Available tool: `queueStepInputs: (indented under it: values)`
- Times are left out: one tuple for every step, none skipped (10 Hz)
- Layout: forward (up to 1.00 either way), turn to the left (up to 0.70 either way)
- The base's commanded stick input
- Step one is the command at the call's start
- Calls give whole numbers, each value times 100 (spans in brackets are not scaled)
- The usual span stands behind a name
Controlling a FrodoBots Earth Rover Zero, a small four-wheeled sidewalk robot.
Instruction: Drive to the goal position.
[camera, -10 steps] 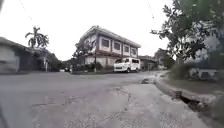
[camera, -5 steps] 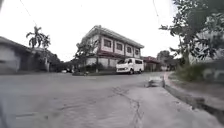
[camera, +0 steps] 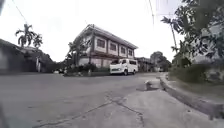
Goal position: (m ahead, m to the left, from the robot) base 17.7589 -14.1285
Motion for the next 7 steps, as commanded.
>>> queueStepInputs:
  values:
    - [100, -40]
    - [100, -40]
    - [100, -27]
    - [100, -3]
    - [100, 0]
    - [100, -33]
    - [100, -40]
